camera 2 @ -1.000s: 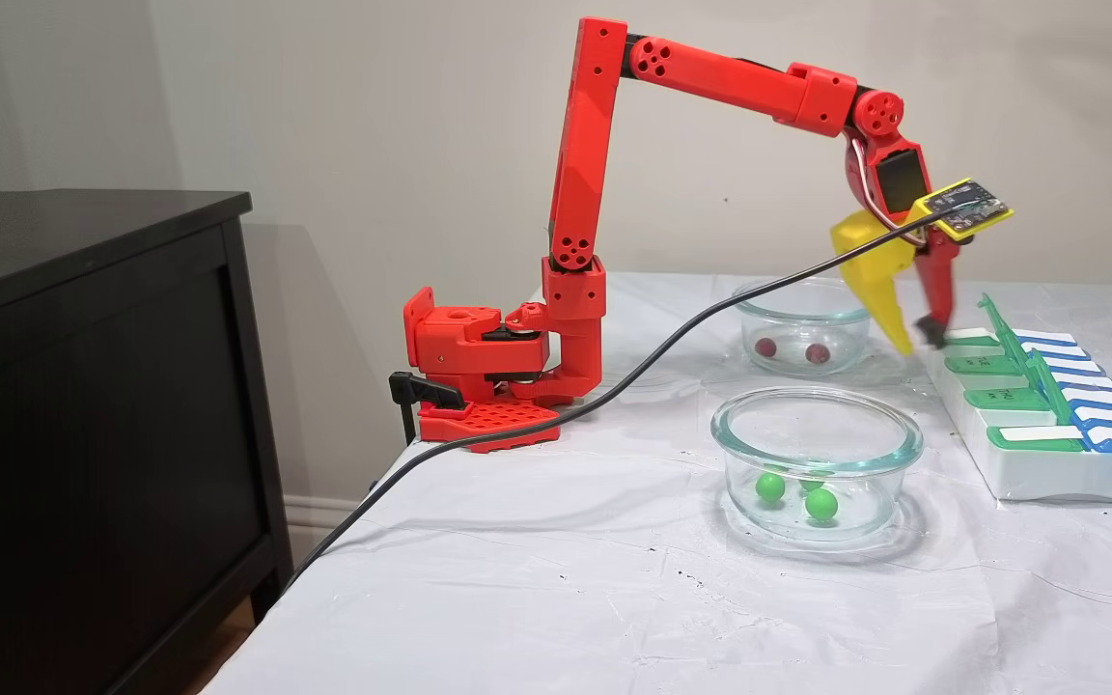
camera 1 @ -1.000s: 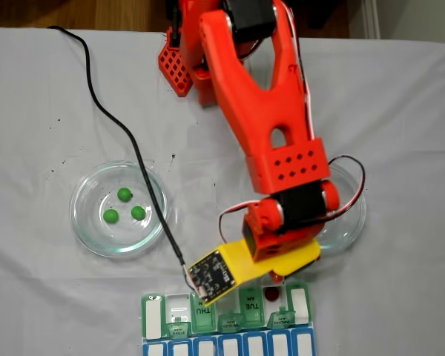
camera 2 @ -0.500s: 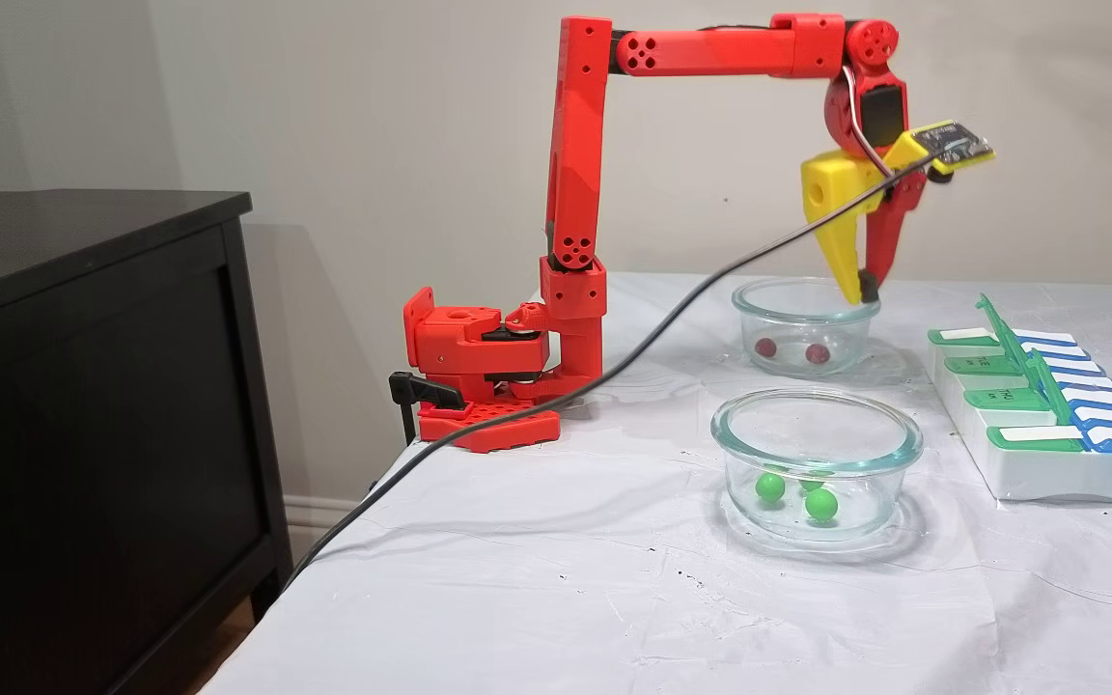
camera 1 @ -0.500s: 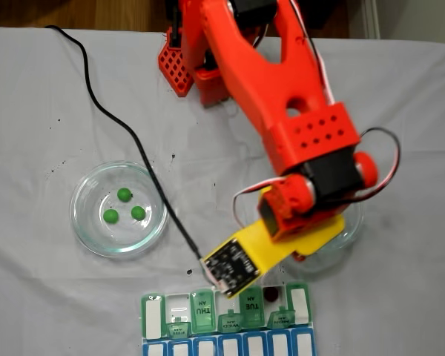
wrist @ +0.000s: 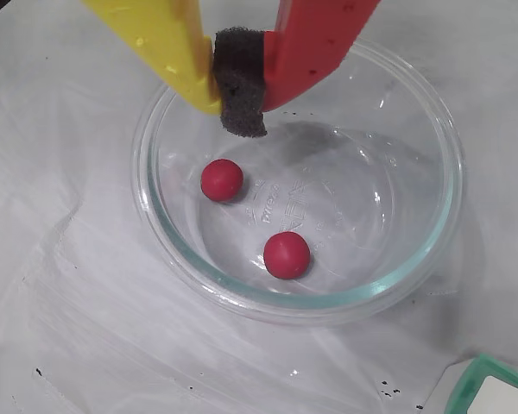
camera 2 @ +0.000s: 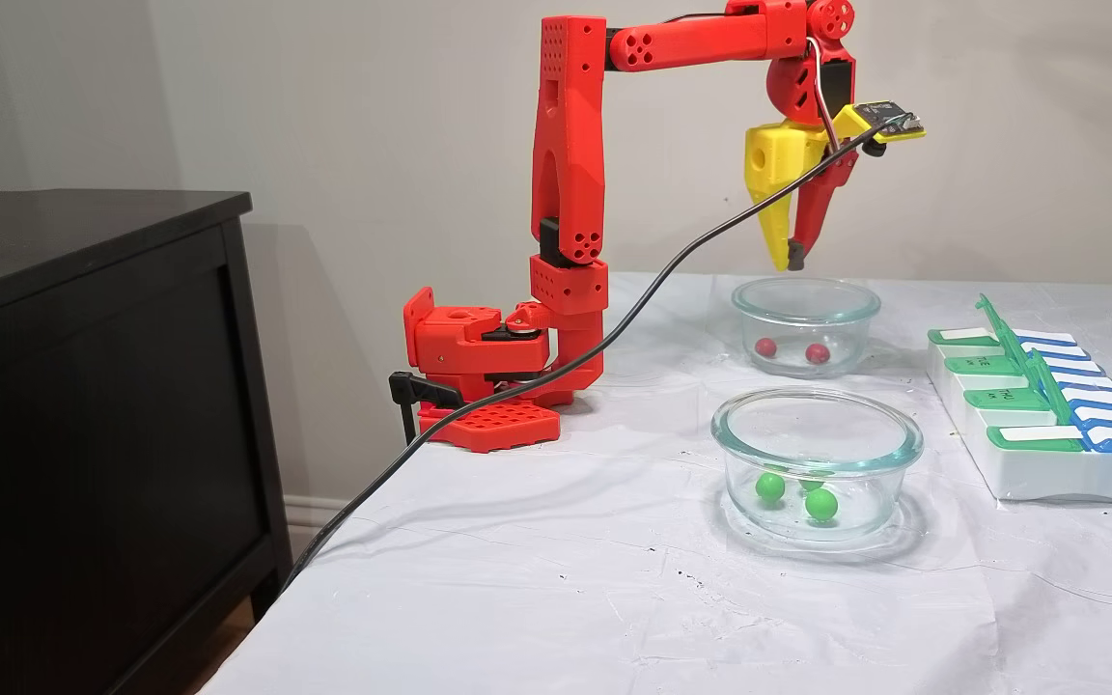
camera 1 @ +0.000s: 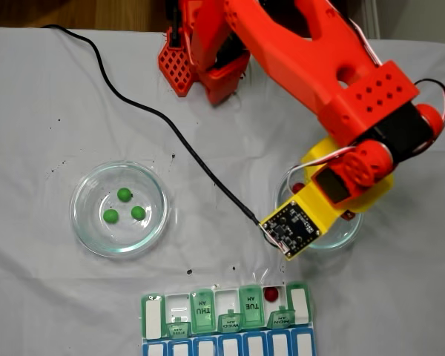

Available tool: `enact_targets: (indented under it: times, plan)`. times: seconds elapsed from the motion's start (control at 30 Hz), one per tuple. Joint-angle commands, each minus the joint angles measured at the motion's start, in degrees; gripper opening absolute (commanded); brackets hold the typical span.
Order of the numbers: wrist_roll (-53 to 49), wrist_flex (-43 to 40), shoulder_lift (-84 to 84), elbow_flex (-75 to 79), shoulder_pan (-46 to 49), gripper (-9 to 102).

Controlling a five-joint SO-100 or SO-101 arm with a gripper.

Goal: Sort medicines into box.

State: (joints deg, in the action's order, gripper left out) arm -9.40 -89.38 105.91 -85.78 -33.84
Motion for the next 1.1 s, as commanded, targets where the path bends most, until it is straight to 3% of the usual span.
enact_targets:
  times: [0.0,0.57,1.07]
  plan:
    - [-0.7,0.6,1.5,-0.7,1.2,7]
    - [1.3,7.6,1.6,-12.0,-1.9,19]
    - [1.5,10.1,-0.6,-15.6,-3.3,18]
